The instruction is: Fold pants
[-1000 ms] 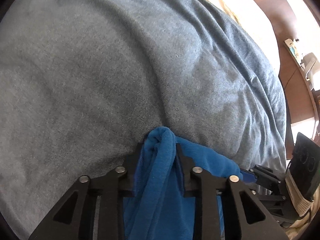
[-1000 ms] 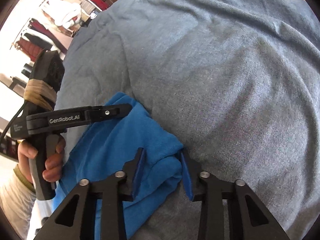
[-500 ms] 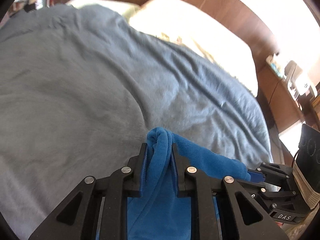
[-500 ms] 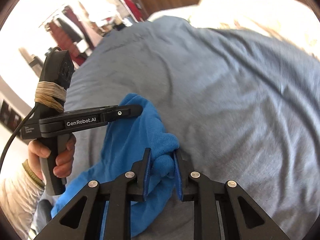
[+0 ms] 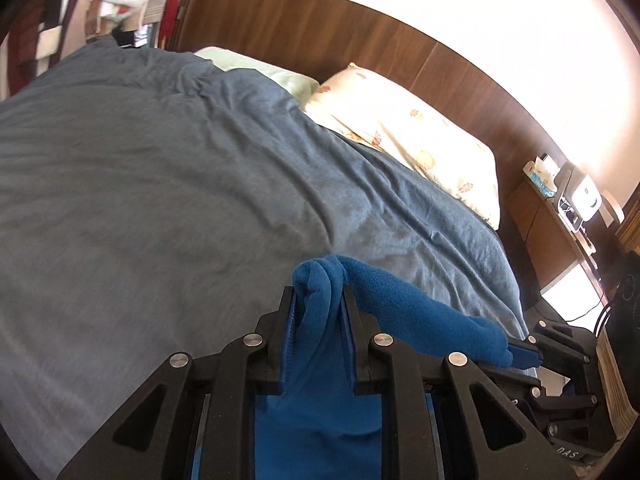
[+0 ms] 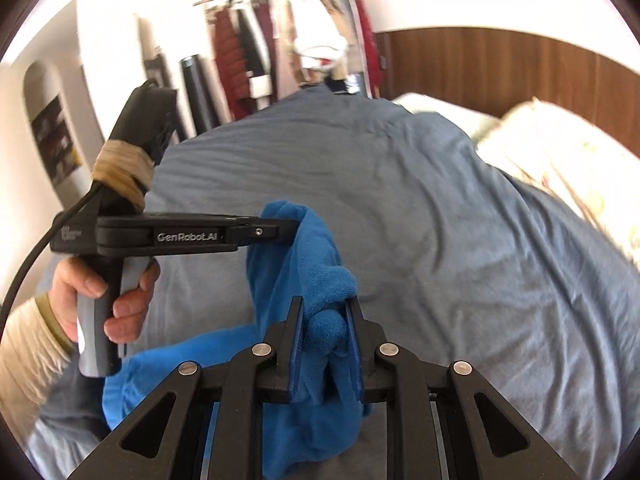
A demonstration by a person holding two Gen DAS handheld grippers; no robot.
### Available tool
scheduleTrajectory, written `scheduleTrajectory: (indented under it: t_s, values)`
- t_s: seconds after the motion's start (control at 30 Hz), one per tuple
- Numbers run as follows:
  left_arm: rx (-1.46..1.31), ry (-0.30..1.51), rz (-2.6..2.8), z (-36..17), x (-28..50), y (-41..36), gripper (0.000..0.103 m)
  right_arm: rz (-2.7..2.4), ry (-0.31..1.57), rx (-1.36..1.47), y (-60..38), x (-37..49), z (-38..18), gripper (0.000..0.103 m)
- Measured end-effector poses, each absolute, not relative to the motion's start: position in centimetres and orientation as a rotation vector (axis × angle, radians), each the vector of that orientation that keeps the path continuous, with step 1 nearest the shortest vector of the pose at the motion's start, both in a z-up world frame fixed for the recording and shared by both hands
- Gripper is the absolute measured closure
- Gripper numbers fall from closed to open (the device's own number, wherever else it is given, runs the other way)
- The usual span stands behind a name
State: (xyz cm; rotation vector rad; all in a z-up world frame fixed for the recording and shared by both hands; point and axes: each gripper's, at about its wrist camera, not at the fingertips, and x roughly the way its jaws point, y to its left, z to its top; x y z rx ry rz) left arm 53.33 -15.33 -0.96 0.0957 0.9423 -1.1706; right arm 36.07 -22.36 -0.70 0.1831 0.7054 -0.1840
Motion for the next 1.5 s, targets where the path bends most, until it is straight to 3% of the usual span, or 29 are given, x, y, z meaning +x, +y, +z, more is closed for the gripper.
scheduleTrajectory:
  t_s: [0.8,1.2,1.5]
  values:
    - [0.035,0.986,-0.966,-4.6,50.6,7.9,0.086,0.121,0.784,-0.029,-0.8,35.4,-2.5,0.085]
    - [0.062,1.094,-0.862,-8.4,48.8,11.9,0.088,0.248,0.902,-0.083,3.9,34.7,-6.4,0.085]
    - [0.302,1.089,-0.853,-8.3,47.7,11.0,0.089,0.309,0.971,-0.089,4.3,33.8,-8.0,0.085]
